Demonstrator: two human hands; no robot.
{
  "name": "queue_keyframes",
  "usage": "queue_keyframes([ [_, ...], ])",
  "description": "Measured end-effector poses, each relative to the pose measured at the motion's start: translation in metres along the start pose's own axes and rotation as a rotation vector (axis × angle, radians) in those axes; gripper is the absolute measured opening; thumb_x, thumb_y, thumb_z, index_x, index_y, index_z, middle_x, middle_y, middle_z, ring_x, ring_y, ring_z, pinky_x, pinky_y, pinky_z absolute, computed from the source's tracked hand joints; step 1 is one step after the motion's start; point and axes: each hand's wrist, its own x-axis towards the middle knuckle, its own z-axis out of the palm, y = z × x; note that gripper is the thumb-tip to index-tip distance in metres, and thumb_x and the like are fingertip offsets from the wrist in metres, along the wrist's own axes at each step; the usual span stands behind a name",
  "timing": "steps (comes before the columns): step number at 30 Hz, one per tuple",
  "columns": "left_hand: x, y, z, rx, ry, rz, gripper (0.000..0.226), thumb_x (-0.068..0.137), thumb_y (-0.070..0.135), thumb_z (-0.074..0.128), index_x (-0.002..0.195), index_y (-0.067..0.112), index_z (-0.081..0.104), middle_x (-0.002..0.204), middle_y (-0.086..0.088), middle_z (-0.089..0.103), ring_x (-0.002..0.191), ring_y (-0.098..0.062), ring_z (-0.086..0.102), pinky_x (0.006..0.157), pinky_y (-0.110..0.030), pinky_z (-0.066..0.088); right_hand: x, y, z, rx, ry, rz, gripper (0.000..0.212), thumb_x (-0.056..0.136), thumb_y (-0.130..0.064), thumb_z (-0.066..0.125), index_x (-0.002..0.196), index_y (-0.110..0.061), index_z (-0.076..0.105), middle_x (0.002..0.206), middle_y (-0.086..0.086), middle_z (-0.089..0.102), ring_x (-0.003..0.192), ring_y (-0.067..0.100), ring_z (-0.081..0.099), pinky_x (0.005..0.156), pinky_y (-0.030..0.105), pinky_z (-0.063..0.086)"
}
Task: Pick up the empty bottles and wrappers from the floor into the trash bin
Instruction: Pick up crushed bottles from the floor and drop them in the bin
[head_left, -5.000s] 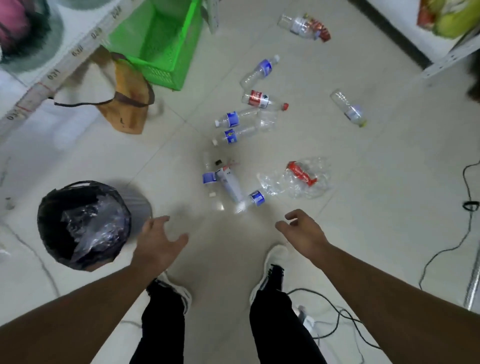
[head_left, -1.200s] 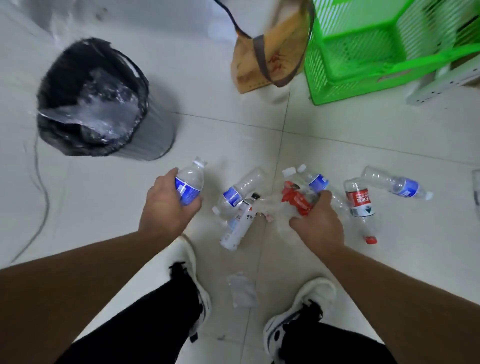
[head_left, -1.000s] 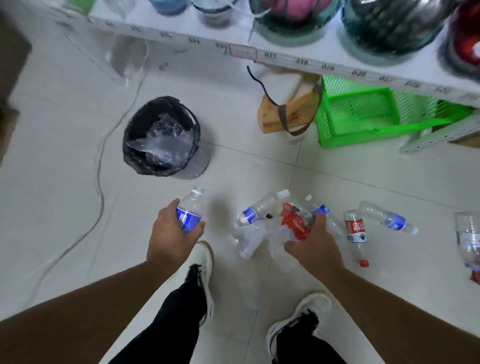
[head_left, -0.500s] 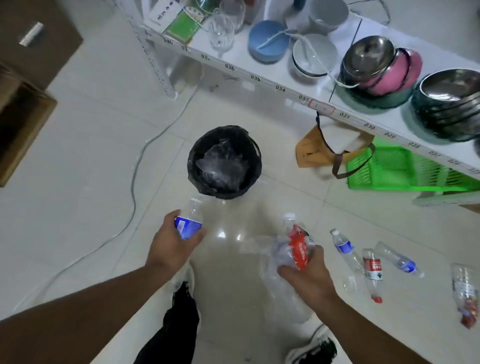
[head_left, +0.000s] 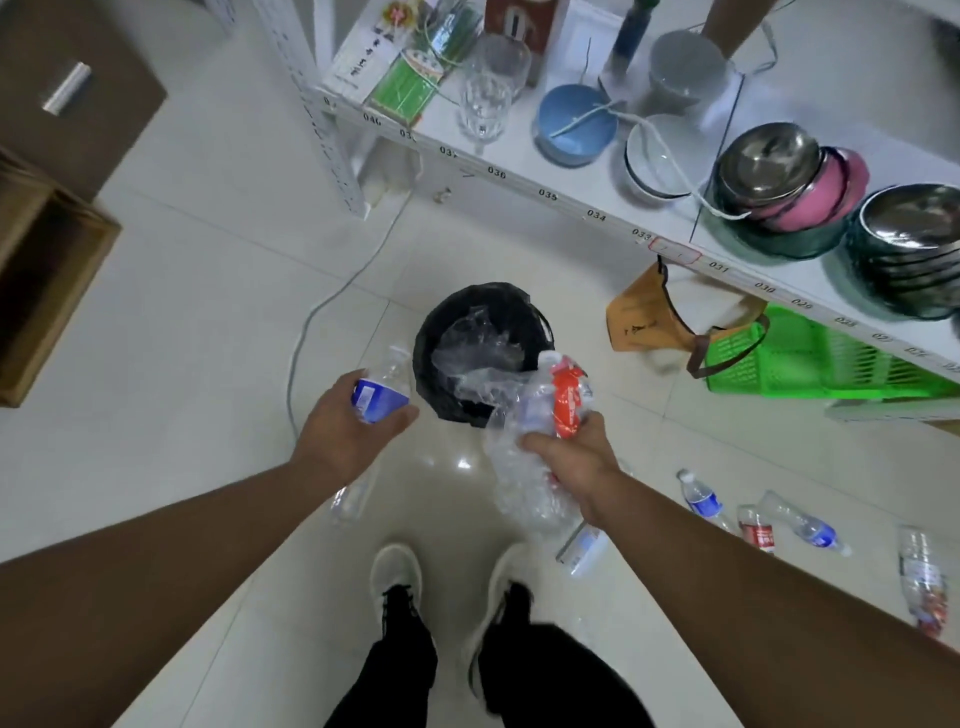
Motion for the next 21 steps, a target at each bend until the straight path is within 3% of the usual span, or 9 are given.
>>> queue_keyframes([
  [4, 0.029, 0.014, 0.017, -0.031, -0.006, -0.059, 0.099, 0.070, 0.075, 0.087, 0.155, 0.041, 0.048, 0.119, 0.007, 0.071, 0.097, -0.012, 0.073, 0.090, -0.033, 0.058, 0.051, -0.030, 0.016, 0.016, -0.042, -0.002, 0.074, 0.066, -0.025, 0.094, 0.124, -0.027, 0.047, 0.110, 0.010, 0.068, 0.081, 0.024, 0.065, 0.054, 0.032, 0.049],
  [6, 0.046, 0.016, 0.026, -0.026, 0.010, -0.076, 0.101, 0.068, 0.079, 0.085, 0.155, 0.042, 0.047, 0.119, 0.008, 0.071, 0.098, -0.014, 0.072, 0.092, -0.036, 0.059, 0.083, -0.044, 0.026, -0.004, -0.067, -0.012, 0.086, 0.066, -0.028, 0.098, 0.135, -0.024, 0.046, 0.120, 0.012, 0.067, 0.094, 0.027, 0.070, 0.055, 0.032, 0.053],
  [7, 0.053, 0.016, 0.031, -0.038, 0.017, -0.092, 0.103, 0.066, 0.080, 0.084, 0.154, 0.042, 0.047, 0.119, 0.007, 0.071, 0.099, -0.017, 0.073, 0.093, -0.041, 0.061, 0.099, -0.050, 0.031, -0.033, -0.075, -0.007, 0.098, 0.065, -0.035, 0.100, 0.143, -0.021, 0.043, 0.127, 0.012, 0.065, 0.105, 0.030, 0.070, 0.060, 0.035, 0.058],
  [9, 0.064, 0.016, 0.042, -0.072, 0.010, -0.135, 0.102, 0.064, 0.081, 0.083, 0.151, 0.039, 0.050, 0.118, 0.005, 0.072, 0.101, -0.024, 0.074, 0.093, -0.049, 0.063, 0.124, -0.057, 0.037, -0.143, -0.058, 0.024, 0.127, 0.061, -0.057, 0.100, 0.160, -0.022, 0.028, 0.145, 0.013, 0.054, 0.125, 0.037, 0.065, 0.086, 0.049, 0.063],
  [11, 0.068, 0.016, 0.052, -0.095, -0.003, -0.166, 0.089, 0.066, 0.078, 0.083, 0.140, 0.037, 0.056, 0.113, 0.001, 0.074, 0.100, -0.029, 0.075, 0.092, -0.054, 0.063, 0.137, -0.059, 0.038, -0.273, -0.032, 0.023, 0.135, 0.064, -0.072, 0.091, 0.168, -0.029, 0.016, 0.161, 0.016, 0.036, 0.140, 0.042, 0.052, 0.107, 0.059, 0.052],
  [14, 0.071, 0.024, 0.065, -0.098, -0.033, -0.179, 0.068, 0.074, 0.070, 0.084, 0.125, 0.034, 0.059, 0.105, -0.002, 0.075, 0.092, -0.027, 0.073, 0.083, -0.050, 0.062, 0.142, -0.054, 0.026, -0.336, -0.017, -0.088, 0.104, 0.083, -0.072, 0.073, 0.166, -0.028, 0.029, 0.159, 0.014, 0.035, 0.141, 0.040, 0.048, 0.113, 0.056, 0.047],
  [17, 0.080, 0.043, 0.078, -0.076, -0.051, -0.198, 0.059, 0.080, 0.064, 0.085, 0.122, 0.033, 0.057, 0.106, -0.001, 0.073, 0.092, -0.025, 0.073, 0.080, -0.047, 0.062, 0.139, -0.040, 0.005, -0.342, 0.001, -0.184, 0.063, 0.096, -0.058, 0.063, 0.146, -0.021, 0.052, 0.133, 0.006, 0.049, 0.119, 0.031, 0.058, 0.096, 0.039, 0.049],
  [21, 0.111, 0.067, 0.102, 0.002, -0.083, -0.155, 0.074, 0.082, 0.056, 0.088, 0.139, 0.031, 0.048, 0.122, 0.001, 0.069, 0.099, -0.022, 0.072, 0.085, -0.044, 0.065, 0.135, -0.010, -0.026, -0.374, 0.035, -0.107, 0.048, 0.099, -0.050, 0.061, 0.134, -0.016, 0.059, 0.131, 0.008, 0.058, 0.098, 0.018, 0.061, 0.077, 0.034, 0.049],
])
